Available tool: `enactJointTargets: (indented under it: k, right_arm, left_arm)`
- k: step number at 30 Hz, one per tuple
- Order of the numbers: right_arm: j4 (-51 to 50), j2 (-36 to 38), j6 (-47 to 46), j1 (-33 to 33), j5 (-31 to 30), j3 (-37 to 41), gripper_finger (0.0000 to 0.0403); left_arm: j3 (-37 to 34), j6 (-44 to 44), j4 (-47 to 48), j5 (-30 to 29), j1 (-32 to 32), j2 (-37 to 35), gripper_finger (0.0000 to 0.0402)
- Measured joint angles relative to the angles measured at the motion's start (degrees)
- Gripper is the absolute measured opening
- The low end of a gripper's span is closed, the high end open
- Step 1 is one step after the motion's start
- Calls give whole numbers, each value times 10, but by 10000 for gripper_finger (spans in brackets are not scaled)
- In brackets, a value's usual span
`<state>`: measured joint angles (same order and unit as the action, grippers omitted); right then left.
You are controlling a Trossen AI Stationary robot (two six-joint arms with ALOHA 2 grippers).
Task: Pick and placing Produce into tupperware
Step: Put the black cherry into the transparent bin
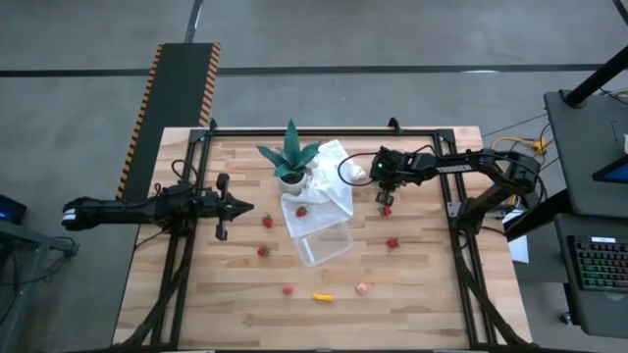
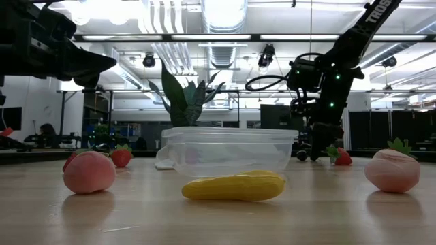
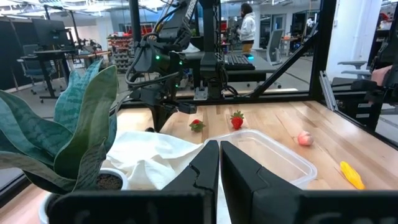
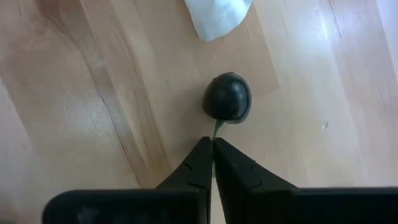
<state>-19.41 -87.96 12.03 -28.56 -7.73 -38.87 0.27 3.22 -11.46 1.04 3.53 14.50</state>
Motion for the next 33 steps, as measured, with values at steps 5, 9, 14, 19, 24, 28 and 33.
enactJointTargets:
  k: [5,9,14,19,24,28,33]
  right_arm:
    - [0,0,0,0,0,0,8]
    - [-2,2,0,0,0,0,8]
    - [-3,8,0,0,2,-5,8]
    - [-33,11,0,0,2,-25,8]
    - [-47,12,0,0,2,-40,8]
    - [-60,13,0,0,2,-52,8]
    - [-88,13,0,0,2,-74,8]
  left_arm:
    - [0,0,0,0,0,0,0]
    - [0,0,0,0,0,0,0]
    - [0,0,0,0,0,0,0]
    - [0,0,0,0,0,0,0]
    - [0,0,0,0,0,0,0]
    - [0,0,0,0,0,0,0]
    - [0,0,0,0,0,0,0]
